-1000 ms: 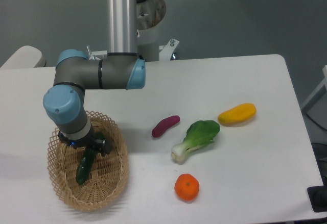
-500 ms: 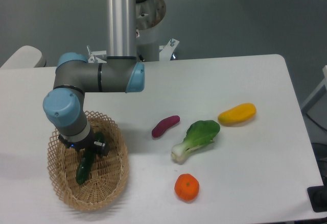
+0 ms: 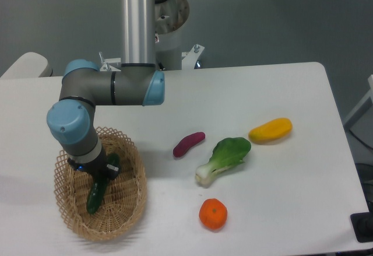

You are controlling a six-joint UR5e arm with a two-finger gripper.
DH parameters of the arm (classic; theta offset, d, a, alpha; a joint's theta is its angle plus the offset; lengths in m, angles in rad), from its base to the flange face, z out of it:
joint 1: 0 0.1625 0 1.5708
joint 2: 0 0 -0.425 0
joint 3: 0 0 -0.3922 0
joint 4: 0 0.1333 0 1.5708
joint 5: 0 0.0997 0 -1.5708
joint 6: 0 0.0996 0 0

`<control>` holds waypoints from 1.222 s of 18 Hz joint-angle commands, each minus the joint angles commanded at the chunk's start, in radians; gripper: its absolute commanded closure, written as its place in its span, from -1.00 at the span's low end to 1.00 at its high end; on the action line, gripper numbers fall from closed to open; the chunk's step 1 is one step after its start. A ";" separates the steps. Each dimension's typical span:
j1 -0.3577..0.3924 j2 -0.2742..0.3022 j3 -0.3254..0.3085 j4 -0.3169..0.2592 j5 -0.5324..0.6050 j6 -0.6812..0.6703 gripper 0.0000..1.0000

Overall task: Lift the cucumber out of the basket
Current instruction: 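Lift the cucumber out of the basket and carry it toward the bok choy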

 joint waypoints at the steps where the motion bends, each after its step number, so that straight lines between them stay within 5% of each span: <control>1: 0.003 0.000 0.018 -0.009 -0.002 0.000 0.43; 10: 0.090 0.069 0.080 -0.028 -0.047 0.133 0.43; 22: 0.336 0.124 0.132 -0.204 -0.046 0.526 0.43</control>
